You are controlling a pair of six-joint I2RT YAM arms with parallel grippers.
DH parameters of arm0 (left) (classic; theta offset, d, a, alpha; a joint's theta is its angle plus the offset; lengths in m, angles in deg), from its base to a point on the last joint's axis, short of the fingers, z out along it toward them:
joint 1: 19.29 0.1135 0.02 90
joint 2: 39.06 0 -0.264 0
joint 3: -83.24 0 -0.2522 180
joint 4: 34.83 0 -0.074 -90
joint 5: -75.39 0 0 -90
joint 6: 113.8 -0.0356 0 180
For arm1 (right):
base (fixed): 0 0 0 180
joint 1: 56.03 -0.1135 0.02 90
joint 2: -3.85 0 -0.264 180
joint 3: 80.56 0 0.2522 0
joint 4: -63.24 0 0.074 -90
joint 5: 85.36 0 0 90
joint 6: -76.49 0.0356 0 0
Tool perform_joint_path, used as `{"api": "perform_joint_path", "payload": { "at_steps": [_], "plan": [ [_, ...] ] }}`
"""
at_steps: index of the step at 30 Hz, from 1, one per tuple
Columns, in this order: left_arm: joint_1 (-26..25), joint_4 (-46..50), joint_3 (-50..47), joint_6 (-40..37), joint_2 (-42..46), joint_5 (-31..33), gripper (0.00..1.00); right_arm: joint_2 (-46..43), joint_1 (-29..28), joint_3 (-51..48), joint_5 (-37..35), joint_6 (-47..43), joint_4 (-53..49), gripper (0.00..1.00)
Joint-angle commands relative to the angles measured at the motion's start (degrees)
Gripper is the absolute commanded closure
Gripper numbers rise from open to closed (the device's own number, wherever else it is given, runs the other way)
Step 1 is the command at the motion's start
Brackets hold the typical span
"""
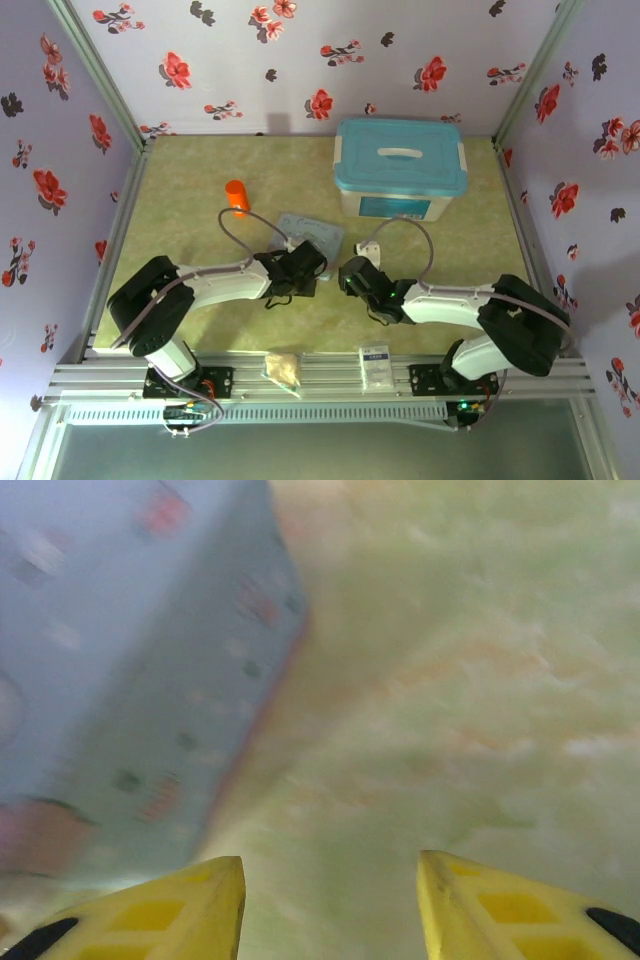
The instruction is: Unlock the padlock with the key
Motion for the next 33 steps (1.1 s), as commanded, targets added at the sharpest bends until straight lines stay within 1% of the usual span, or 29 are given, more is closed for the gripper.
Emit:
{"api": "perform_joint_path", "payload": {
  "at_steps": [1, 4, 7, 13, 15, 16, 18, 21, 26, 31, 32, 33],
  "plan": [
    [-1.42, 4.74, 1.93, -2.35, -3.28, 2.16, 0.76, 0.61, 0.14, -0.82, -2.89, 0.57, -3.4, 0.52],
    [-2.08, 4.26, 1.77, -1.99, -3.87, 2.4, 0.75, 0.41, 0.16, -1.42, -3.11, 0.96, -3.2, 0.52],
    [-2.93, 5.84, 2.73, -1.9, -4.8, 3.79, 0.72, 0.39, 0.21, -1.8, -3.17, 1.18, -2.68, 0.52],
    [-5.98, 11.8, 6.32, -2.18, -8.13, 10.5, 0.69, 1.09, 0.12, -1.63, -3.31, 1.29, -2.02, 0.52],
    [-7.45, 14.58, 8.18, -2.34, -9.36, 14.1, 0.73, 1.34, 0.16, -1.63, -3.4, 1.49, -1.8, 0.52],
    [-7.88, 15.63, 8.93, -2.33, -9.86, 14.8, 0.73, 1.5, 0.18, -1.63, -3.37, 1.62, -1.73, 0.52],
    [-8.29, 15.61, 9.18, -2.21, -10.08, 14.94, 0.74, 1.45, 0.19, -1.84, -3.39, 2.12, -1.75, 0.52],
    [-8.67, 15.97, 9.73, -2.09, -10.11, 15.52, 0.8, 1.2, 0.18, -2.41, -4.62, 3.59, -2.46, 0.52],
    [-8.57, 17.7, 10.22, -2.27, -10.03, 16.94, 0.82, -0.82, 0.37, -3.58, -6.94, 6.45, -4.95, 0.52],
    [-9.03, 15.65, 9.05, -2.35, -7.44, 14.29, 0.74, -2.48, 1.11, -4.96, -5.65, 7.2, -3.8, 0.51],
    [-9.17, 15.1, 8.86, -2.24, -6.49, 13.95, 0.66, -2.72, 1.24, -5.45, -5.38, 7.53, -3.02, 0.51],
    [-9.52, 14.78, 8.81, -2.25, -5.57, 13.81, 0.62, -3.0, 1.36, -5.88, -5.11, 7.89, -2.39, 0.51]
  ]
}}
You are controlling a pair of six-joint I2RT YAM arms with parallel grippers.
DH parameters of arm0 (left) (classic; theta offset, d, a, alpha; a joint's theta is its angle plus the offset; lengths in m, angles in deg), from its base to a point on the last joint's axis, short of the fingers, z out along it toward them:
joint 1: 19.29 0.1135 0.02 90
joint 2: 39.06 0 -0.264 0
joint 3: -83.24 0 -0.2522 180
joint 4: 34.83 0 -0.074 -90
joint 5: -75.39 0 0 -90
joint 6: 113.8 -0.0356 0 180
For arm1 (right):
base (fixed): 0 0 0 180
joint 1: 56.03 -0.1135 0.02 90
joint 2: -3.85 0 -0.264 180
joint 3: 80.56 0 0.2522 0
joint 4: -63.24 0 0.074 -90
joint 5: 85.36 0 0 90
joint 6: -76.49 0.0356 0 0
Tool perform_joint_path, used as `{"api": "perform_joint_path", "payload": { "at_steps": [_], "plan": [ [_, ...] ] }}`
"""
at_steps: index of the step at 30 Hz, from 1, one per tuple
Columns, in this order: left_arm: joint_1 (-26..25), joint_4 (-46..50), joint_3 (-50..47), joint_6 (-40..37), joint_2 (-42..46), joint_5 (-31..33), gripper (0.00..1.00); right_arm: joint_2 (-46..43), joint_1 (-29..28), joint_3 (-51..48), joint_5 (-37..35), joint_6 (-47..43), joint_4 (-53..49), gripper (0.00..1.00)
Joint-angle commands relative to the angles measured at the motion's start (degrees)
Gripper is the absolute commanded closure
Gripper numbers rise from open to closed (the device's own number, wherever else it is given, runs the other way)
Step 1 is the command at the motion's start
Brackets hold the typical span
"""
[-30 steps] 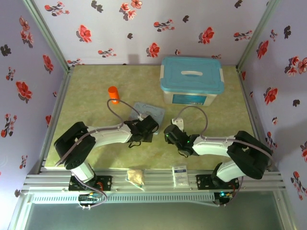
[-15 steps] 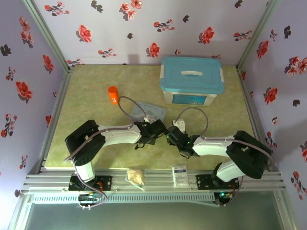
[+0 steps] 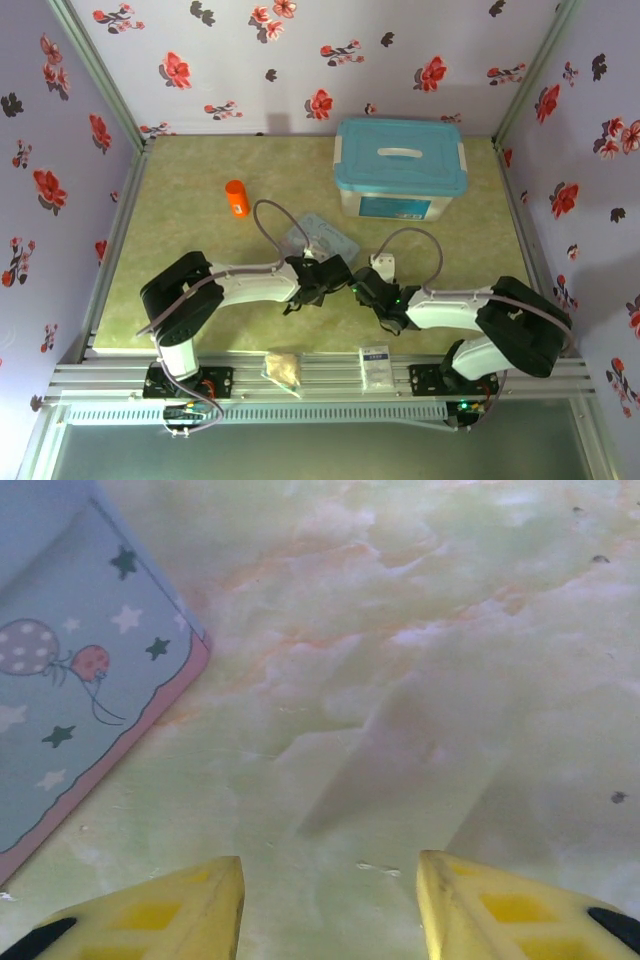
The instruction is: Unlock the padlock with the key
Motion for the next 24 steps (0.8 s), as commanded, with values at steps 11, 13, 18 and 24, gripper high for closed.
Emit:
{"api": "perform_joint_path", "payload": {
  "at_steps": [11, 13, 18, 24],
  "plan": [
    [-3.31, -2.48, -3.06, 0.33, 8.06, -3.12, 0.68, -3.62, 0.92, -2.05, -0.6, 3.28, 1.82, 0.51],
    [-1.99, -3.43, -4.36, 0.17, 8.95, -4.53, 0.66, -3.65, 0.92, -2.48, 0.3, 2.87, 2.9, 0.5],
    [-0.24, -3.94, -6.89, -1.03, 15.09, -4.9, 0.48, -7.67, -2.64, -5.43, 5.26, -3.93, 12.97, 0.5],
    [11.04, -9.1, -8.99, -6.8, 25.02, -12.17, 0.4, -4.65, -8.75, -0.11, 7.9, -8.07, 14.95, 0.5]
  ]
}}
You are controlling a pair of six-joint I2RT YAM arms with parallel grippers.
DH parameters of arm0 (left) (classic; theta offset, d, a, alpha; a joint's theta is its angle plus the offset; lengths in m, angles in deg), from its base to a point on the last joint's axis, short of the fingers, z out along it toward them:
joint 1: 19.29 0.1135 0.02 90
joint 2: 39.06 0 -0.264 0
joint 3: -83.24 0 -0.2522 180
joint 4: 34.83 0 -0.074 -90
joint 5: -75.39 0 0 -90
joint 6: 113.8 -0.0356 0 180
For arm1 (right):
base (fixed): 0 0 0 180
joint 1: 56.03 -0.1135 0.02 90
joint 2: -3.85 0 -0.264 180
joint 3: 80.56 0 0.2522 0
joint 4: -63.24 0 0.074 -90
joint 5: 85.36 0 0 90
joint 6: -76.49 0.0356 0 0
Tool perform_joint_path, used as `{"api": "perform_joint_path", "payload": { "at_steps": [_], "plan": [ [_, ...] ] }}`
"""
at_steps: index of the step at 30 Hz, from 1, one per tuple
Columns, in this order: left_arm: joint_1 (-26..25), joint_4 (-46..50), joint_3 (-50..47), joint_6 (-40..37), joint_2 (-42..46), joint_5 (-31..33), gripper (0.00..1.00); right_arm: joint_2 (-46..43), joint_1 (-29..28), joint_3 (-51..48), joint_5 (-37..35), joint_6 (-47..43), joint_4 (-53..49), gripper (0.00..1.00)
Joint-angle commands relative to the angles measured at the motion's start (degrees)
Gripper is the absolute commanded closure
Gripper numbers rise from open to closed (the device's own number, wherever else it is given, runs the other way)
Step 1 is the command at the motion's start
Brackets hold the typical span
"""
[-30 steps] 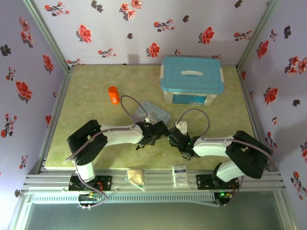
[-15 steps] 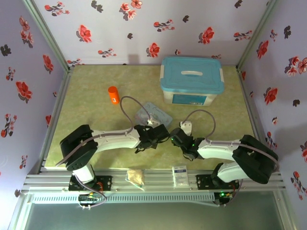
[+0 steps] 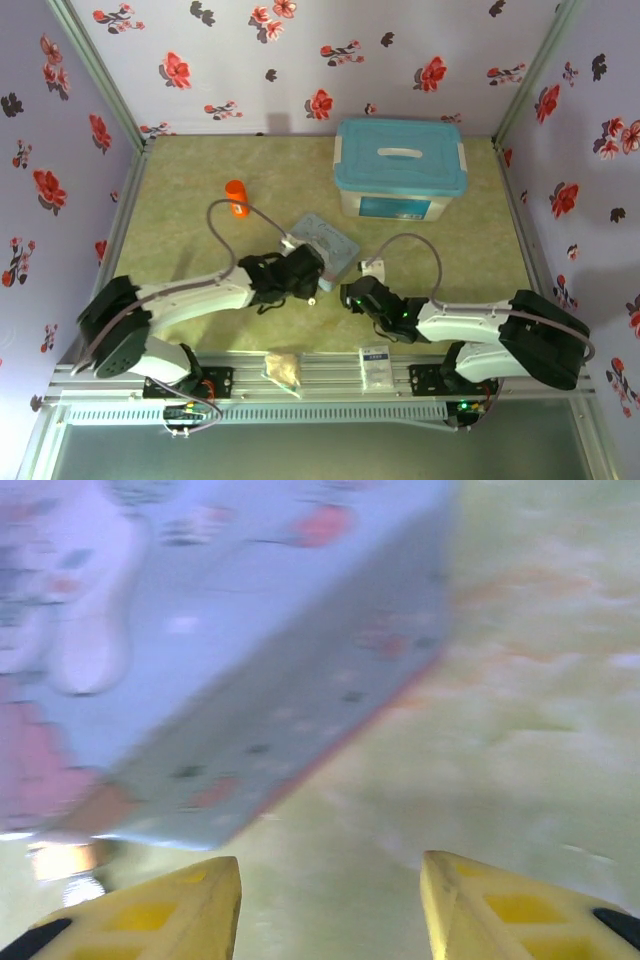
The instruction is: Unlock the padlock with the key
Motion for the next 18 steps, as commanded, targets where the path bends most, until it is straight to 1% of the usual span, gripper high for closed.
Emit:
{"api": "perform_joint_path", "payload": {
  "at_steps": [1, 2, 5, 7, 9, 10, 11, 14, 15, 18],
  "plan": [
    [7.89, -4.46, -0.2, -5.29, 4.09, -5.58, 0.4, 3.05, -2.68, 3.36, 3.04, -3.27, 6.65, 0.5],
    [10.3, -4.85, 0.61, -6.65, 4.34, -6.69, 0.39, 4.37, -3.7, 4.08, 3.1, -3.37, 8.55, 0.5],
    [14.7, -6.86, 2.74, -10.42, 3.11, -7.41, 0.38, 8.57, -6.76, 6.7, 3.1, -3.79, 11.58, 0.5],
    [17.65, -7.86, 4.58, -12.74, 0.62, -9.18, 0.38, 11.38, -7.42, 7.4, 3.01, -2.02, 13.21, 0.49],
    [20.1, -9.86, 5.73, -14.04, -2.23, -10.01, 0.38, 13.58, -7.42, 7.1, 1.32, 0.3, 15.36, 0.49],
    [21.6, -12.11, 5.76, -14.42, -3.69, -11.85, 0.38, 14.56, -7.32, 7.17, -0.45, 1.71, 15.48, 0.48],
    [22.6, -14.09, 5.95, -14.58, -5.35, -13.75, 0.37, 14.96, -7.14, 7.58, -2.13, 2.7, 14.39, 0.48],
    [22.93, -18.93, 6.76, -17.05, -9.11, -15.11, 0.36, 15.15, -6.13, 9.12, -3.92, 2.48, 11.97, 0.46],
    [22.93, -19.67, 7.36, -17.75, -10.18, -15.29, 0.35, 14.88, -5.85, 9.68, -5.24, 3.64, 10.03, 0.46],
    [22.93, -20.54, 9.27, -18.56, -13.71, -15.31, 0.35, 15.47, -4.14, 11.69, -10.45, 9.41, 0.12, 0.47]
  ]
}}
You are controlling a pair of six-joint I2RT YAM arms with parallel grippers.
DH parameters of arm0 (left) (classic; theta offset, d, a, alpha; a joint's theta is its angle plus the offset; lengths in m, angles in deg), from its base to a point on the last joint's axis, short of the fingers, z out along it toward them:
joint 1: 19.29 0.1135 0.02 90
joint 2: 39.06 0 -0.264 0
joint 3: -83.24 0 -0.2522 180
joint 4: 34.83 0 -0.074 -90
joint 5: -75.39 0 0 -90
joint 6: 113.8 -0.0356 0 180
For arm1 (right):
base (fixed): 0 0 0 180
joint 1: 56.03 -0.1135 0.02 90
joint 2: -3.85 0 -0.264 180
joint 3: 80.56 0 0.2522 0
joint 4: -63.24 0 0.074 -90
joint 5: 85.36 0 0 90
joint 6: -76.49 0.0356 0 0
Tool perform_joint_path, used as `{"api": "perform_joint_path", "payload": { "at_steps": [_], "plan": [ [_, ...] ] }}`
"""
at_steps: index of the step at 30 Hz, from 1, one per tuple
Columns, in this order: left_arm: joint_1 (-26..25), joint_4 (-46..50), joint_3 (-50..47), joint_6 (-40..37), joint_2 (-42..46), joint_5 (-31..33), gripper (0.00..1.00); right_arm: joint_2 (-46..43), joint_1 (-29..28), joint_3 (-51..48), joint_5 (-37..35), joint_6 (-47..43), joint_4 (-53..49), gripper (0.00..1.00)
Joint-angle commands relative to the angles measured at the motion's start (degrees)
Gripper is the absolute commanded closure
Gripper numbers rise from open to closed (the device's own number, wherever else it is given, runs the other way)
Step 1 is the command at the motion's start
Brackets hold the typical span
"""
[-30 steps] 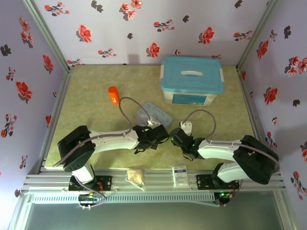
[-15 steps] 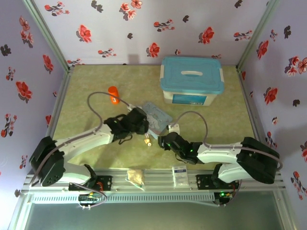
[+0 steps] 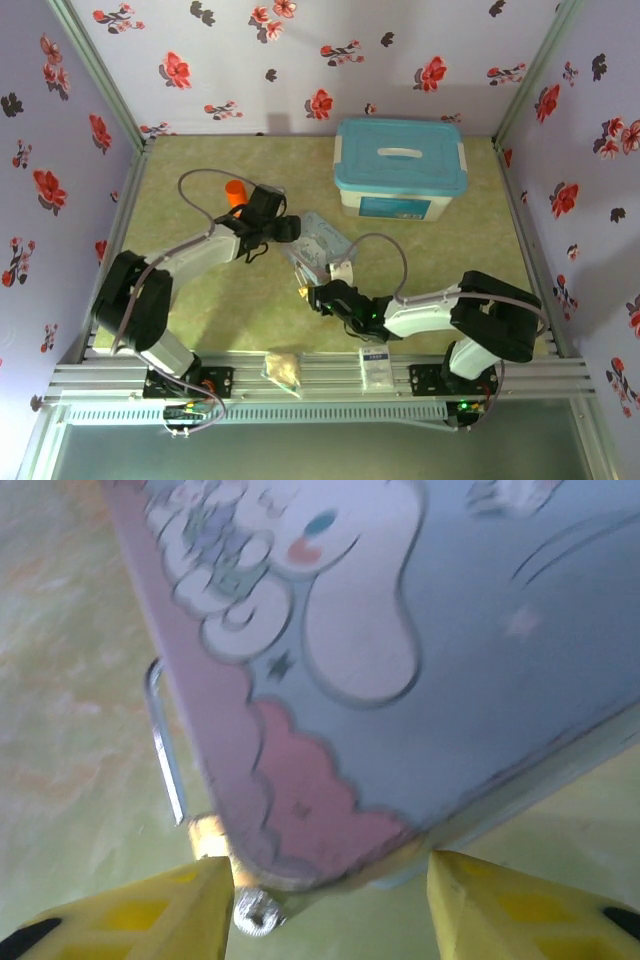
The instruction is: Unlock the padlock with the key
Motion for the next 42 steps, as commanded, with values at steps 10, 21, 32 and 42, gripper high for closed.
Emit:
{"api": "perform_joint_path", "payload": {
  "at_steps": [10, 21, 32, 42],
  "plan": [
    [-1.71, -5.29, -0.52, -1.21, -4.11, -3.78, 0.4, -3.2, 7.67, 1.01, -11.99, 5.04, -12.34, 0.47],
    [-3.98, -2.39, -5.53, 3.77, 5.09, -0.8, 0.42, -14.08, 7.45, -4.17, -6.17, 8.37, -16.33, 0.47],
    [-4.17, -1.53, -13.49, 5.4, 20.65, -3.11, 0.53, 0.03, 2.94, 7.08, 2.3, 7.72, -13.25, 0.46],
    [-3.93, -5.35, -17.16, 6.74, 19.4, -3.63, 0.53, 7.49, 3.48, 6.44, 7.67, 11.13, -1.48, 0.52]
  ]
}}
